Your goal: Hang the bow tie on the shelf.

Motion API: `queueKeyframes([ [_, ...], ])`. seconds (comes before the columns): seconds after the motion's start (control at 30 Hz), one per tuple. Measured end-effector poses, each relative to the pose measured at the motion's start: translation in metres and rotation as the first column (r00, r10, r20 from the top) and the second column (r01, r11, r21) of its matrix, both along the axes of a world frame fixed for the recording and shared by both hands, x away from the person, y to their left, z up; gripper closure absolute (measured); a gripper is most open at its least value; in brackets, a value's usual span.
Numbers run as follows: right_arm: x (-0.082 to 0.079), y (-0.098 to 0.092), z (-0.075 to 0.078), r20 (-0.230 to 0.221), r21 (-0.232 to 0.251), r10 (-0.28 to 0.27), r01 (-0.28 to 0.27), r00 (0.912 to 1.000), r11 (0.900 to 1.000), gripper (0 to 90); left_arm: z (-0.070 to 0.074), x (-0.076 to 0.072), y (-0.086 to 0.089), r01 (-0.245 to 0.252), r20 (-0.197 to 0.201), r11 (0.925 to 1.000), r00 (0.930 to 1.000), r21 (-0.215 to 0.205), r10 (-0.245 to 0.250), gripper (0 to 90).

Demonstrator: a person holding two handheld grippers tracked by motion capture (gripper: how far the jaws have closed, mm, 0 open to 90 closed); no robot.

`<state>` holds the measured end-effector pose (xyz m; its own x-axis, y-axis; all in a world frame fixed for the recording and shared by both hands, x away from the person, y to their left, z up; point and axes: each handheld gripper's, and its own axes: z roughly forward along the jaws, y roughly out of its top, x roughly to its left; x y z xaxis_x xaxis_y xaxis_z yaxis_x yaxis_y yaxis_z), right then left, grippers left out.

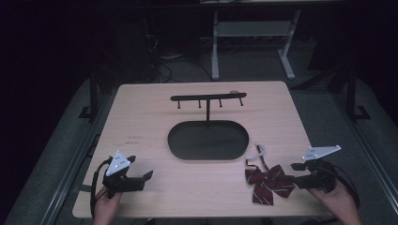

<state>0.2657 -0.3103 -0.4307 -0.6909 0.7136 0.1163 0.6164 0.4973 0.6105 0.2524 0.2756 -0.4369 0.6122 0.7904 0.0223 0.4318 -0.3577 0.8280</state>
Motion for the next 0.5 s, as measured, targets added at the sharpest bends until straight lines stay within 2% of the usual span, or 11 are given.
queueKeyframes([
  [0.07,0.002,0.002,0.002,0.007,0.002,0.006,-0.006,1.0,1.0,41.1,0.0,0.0,0.0,0.0,-0.001,1.0,1.0,0.001,0.0,13.0],
  [0.13,0.006,0.009,0.008,0.026,-0.019,0.032,-0.032,0.9991,0.999,42.3,0.0,0.0,0.0,0.007,-0.004,0.9999,1.0,0.012,-0.007,13.0],
  [0.23,0.012,0.017,0.013,0.034,-0.039,0.053,-0.052,0.998,0.998,43.8,0.0,0.0,-0.002,0.009,0.002,0.9999,1.0,0.006,-0.009,13.0],
  [0.5,0.03,0.029,0.017,0.045,-0.066,0.084,-0.081,0.9954,0.994,47.3,-0.001,0.0,-0.002,0.012,0.001,0.9999,0.9999,0.002,-0.012,13.0],
])
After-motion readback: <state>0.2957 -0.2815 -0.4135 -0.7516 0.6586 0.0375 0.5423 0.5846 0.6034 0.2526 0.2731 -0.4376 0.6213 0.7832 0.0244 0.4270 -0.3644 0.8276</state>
